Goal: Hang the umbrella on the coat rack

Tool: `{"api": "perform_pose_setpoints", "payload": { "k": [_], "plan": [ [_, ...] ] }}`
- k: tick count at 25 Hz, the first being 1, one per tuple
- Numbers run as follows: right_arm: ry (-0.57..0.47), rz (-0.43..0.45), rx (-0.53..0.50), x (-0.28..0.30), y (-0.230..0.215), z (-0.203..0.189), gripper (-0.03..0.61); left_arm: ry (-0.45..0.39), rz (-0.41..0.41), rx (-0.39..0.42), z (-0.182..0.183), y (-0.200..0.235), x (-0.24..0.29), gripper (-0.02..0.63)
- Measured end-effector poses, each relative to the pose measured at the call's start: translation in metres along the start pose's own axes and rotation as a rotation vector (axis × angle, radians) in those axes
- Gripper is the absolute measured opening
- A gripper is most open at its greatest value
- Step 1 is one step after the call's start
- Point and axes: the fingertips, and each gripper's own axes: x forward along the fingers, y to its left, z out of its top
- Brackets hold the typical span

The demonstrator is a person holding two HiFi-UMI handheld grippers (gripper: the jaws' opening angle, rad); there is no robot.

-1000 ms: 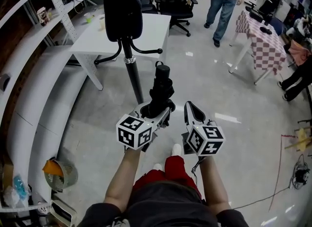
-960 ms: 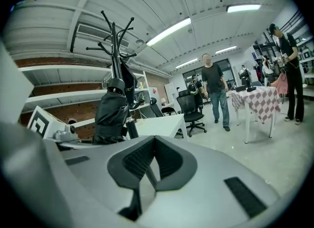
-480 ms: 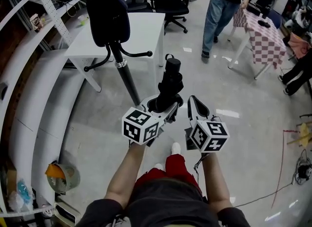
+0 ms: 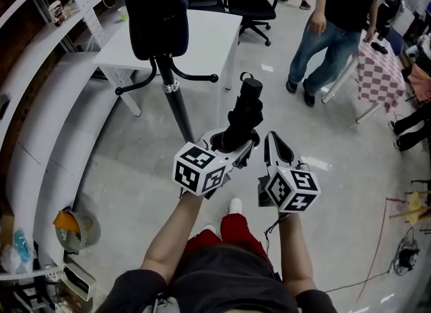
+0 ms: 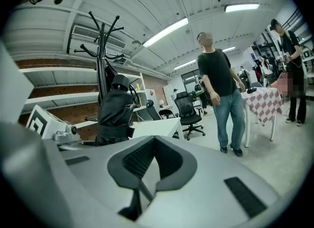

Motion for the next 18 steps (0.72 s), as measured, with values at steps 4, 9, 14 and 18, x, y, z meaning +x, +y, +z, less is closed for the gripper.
{"api": "perform_pose_setpoints", "payload": {
  "k": [4, 9, 14, 18],
  "plan": [
    [0.014, 0.017, -0.005, 0.011, 0.000, 0.000, 0.017, -0.003, 0.015, -0.018, 0.000, 0.009, 0.003, 0.193],
    [0.028, 0.036, -0.013, 0.025, 0.004, -0.002, 0.017, -0.007, 0.031, -0.030, -0.001, 0.020, 0.002, 0.193],
    [0.045, 0.054, -0.017, 0.031, 0.010, -0.006, 0.017, -0.013, 0.045, -0.045, -0.001, 0.025, 0.000, 0.193],
    [0.058, 0.066, -0.023, 0.033, 0.019, -0.011, 0.017, -0.016, 0.051, -0.060, -0.006, 0.028, -0.010, 0.193]
  ]
}}
